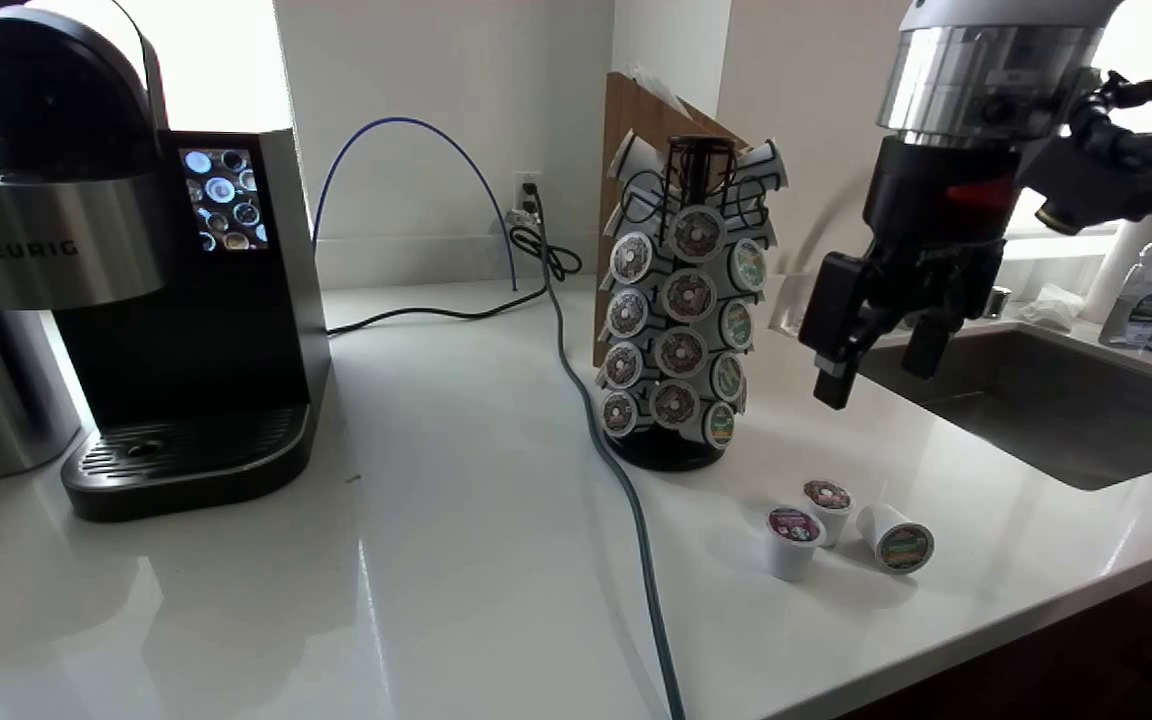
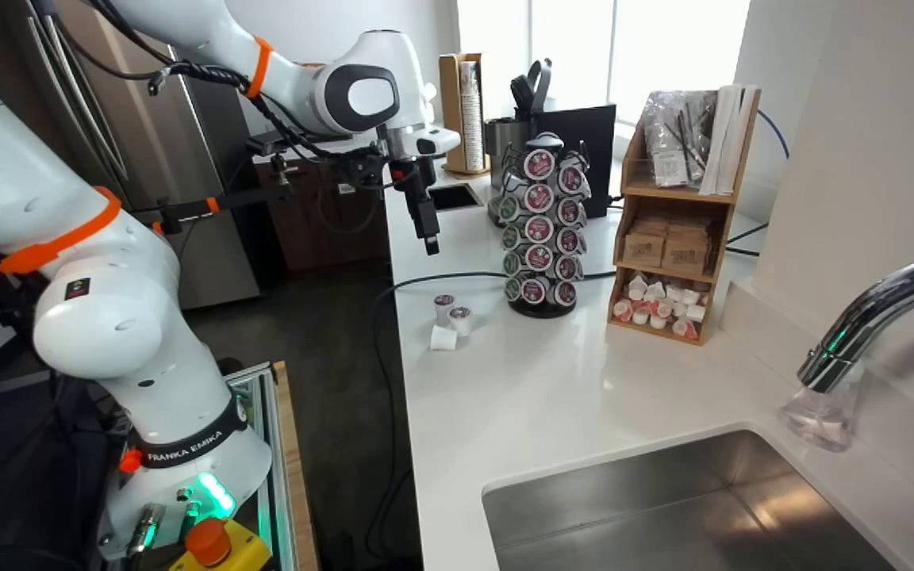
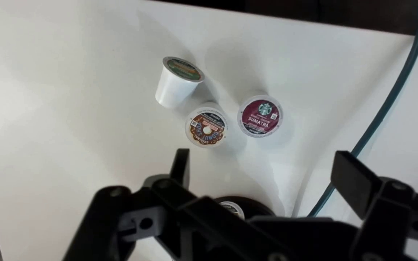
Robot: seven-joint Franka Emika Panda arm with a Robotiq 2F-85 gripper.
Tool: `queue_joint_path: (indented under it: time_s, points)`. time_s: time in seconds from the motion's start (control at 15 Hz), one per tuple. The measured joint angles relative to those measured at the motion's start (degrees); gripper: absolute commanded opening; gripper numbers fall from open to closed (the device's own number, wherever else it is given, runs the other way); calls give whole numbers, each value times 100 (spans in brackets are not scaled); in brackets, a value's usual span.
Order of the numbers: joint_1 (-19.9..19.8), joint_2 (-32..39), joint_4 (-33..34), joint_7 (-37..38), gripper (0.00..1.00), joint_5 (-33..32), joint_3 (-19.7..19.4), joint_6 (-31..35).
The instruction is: Turn the rack to the right
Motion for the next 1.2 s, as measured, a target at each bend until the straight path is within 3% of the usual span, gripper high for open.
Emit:
queue_joint_path:
  time_s: [0.4, 0.8, 1.2]
  points:
    - [4, -12, 145, 17, 100, 0, -99, -30]
    - [-85, -452, 687, 29, 100, 0, -393, -548]
    - [-315, -639, 1353, -402, 100, -670, -502, -480]
